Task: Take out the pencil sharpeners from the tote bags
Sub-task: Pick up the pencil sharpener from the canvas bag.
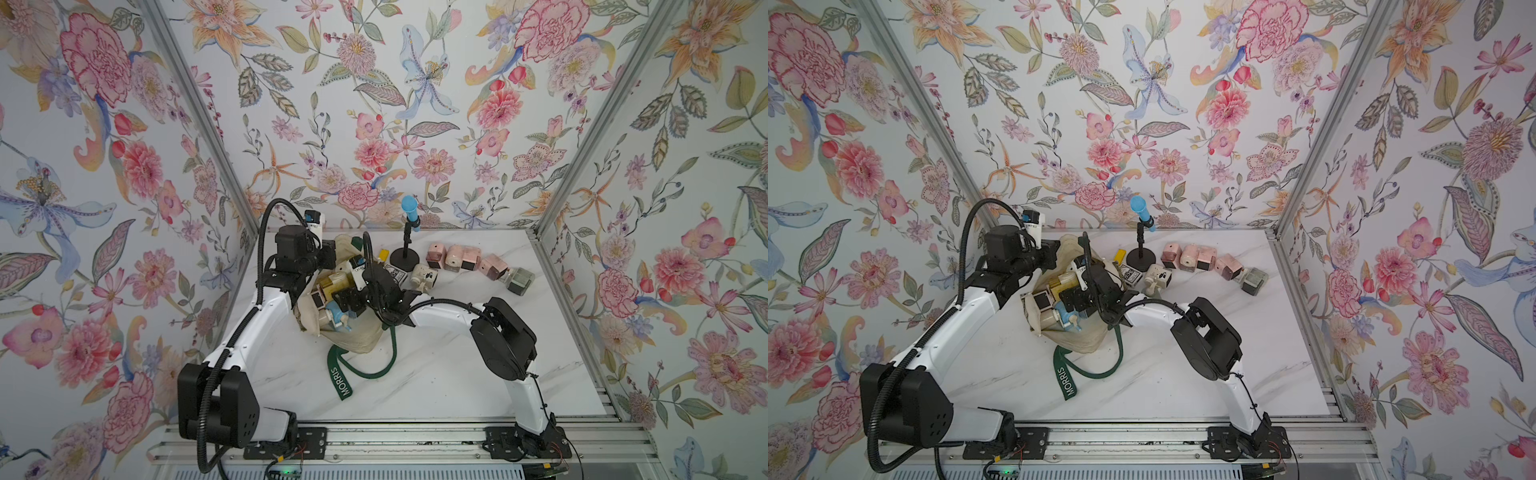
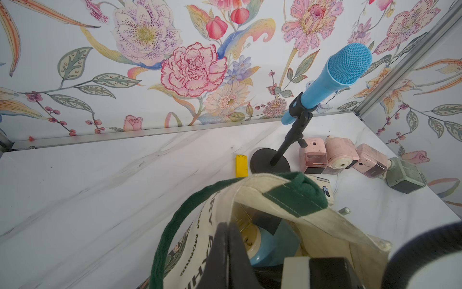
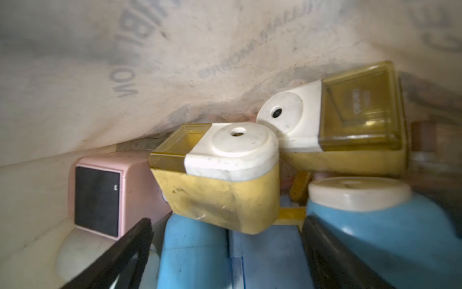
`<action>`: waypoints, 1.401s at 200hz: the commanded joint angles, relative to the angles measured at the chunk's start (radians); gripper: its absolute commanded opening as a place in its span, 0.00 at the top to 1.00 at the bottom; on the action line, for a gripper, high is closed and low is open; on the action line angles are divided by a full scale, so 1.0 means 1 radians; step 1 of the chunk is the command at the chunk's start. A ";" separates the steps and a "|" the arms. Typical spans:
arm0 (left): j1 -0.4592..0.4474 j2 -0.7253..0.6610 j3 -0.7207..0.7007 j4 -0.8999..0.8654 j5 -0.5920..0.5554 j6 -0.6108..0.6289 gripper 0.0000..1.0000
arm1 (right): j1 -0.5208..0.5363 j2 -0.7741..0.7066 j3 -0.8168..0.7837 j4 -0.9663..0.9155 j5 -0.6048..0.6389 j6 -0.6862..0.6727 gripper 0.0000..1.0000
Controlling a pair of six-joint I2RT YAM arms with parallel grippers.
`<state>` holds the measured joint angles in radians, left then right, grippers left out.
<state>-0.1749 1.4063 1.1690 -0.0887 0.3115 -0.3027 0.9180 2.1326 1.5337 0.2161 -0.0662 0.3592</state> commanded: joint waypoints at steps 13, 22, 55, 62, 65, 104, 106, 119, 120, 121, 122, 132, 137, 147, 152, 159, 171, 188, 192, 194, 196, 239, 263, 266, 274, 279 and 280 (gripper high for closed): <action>-0.005 -0.032 0.005 0.057 0.033 0.007 1.00 | -0.023 0.052 0.050 0.028 -0.083 0.037 0.06; -0.006 -0.029 0.005 0.058 0.031 0.006 1.00 | -0.028 0.061 0.058 0.030 -0.102 0.036 0.06; -0.006 -0.023 0.011 0.053 0.029 0.007 1.00 | -0.041 0.103 0.108 0.025 -0.189 0.024 0.07; -0.005 -0.023 0.009 0.053 0.027 0.007 1.00 | -0.042 0.115 0.124 0.019 -0.208 0.024 0.07; -0.005 -0.023 0.009 0.054 0.028 0.007 1.00 | -0.042 0.121 0.130 0.019 -0.219 0.024 0.07; -0.006 -0.021 0.010 0.052 0.025 0.008 1.00 | -0.041 0.181 0.209 -0.005 -0.301 0.039 0.08; -0.006 -0.021 0.009 0.052 0.025 0.007 1.00 | -0.041 0.181 0.210 -0.007 -0.303 0.040 0.08; -0.005 -0.024 0.008 0.053 0.024 0.008 1.00 | -0.035 0.182 0.217 -0.005 -0.309 0.032 0.08; -0.005 -0.024 0.008 0.054 0.024 0.008 1.00 | -0.035 0.182 0.218 -0.005 -0.308 0.031 0.08; -0.006 -0.024 0.008 0.055 0.024 0.008 1.00 | -0.034 0.182 0.218 -0.006 -0.308 0.029 0.08; -0.006 -0.025 0.008 0.054 0.024 0.008 1.00 | -0.033 0.182 0.219 -0.007 -0.307 0.028 0.08; -0.006 -0.025 0.008 0.054 0.024 0.007 1.00 | -0.029 0.186 0.235 -0.032 -0.278 0.023 0.08; -0.006 -0.024 0.008 0.055 0.024 0.008 1.00 | -0.027 0.189 0.244 -0.048 -0.257 0.024 0.07; -0.006 -0.024 0.008 0.053 0.024 0.008 1.00 | -0.029 0.194 0.261 -0.073 -0.225 0.026 0.07; -0.006 -0.024 0.008 0.053 0.026 0.008 1.00 | -0.031 0.196 0.266 -0.081 -0.201 0.026 0.06; -0.006 -0.025 0.007 0.053 0.024 0.008 1.00 | -0.030 0.199 0.271 -0.094 -0.163 0.029 0.05; -0.005 -0.027 0.006 0.055 0.022 0.008 1.00 | -0.036 0.208 0.275 -0.097 -0.136 0.034 0.03; -0.005 -0.027 0.006 0.055 0.024 0.007 1.00 | -0.043 0.233 0.292 -0.105 -0.122 0.045 0.01; -0.005 -0.027 0.006 0.056 0.024 0.007 1.00 | -0.042 0.240 0.296 -0.106 -0.123 0.045 0.01; -0.005 -0.026 0.007 0.055 0.024 0.007 1.00 | -0.042 0.243 0.298 -0.106 -0.125 0.044 0.01; -0.005 -0.026 0.006 0.055 0.024 0.007 1.00 | -0.042 0.247 0.300 -0.106 -0.127 0.043 0.01; -0.005 -0.024 0.008 0.054 0.024 0.008 1.00 | -0.040 0.319 0.400 -0.147 -0.328 0.014 0.04; -0.005 -0.023 0.008 0.054 0.021 0.008 1.00 | -0.023 0.287 0.362 -0.121 -0.393 -0.030 0.06; -0.005 -0.023 0.008 0.053 0.023 0.009 1.00 | -0.020 0.278 0.353 -0.116 -0.400 -0.039 0.06; -0.005 -0.023 0.010 0.053 0.023 0.008 1.00 | -0.015 0.261 0.331 -0.105 -0.419 -0.059 0.08; -0.005 -0.023 0.008 0.053 0.023 0.008 1.00 | -0.012 0.248 0.315 -0.098 -0.435 -0.071 0.09; -0.005 -0.023 0.008 0.053 0.023 0.008 1.00 | -0.012 0.246 0.312 -0.097 -0.439 -0.073 0.10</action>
<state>-0.1741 1.4063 1.1652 -0.0959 0.2996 -0.3027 0.8803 2.3924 1.9133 0.1211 -0.3473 0.3496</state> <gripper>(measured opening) 0.050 0.931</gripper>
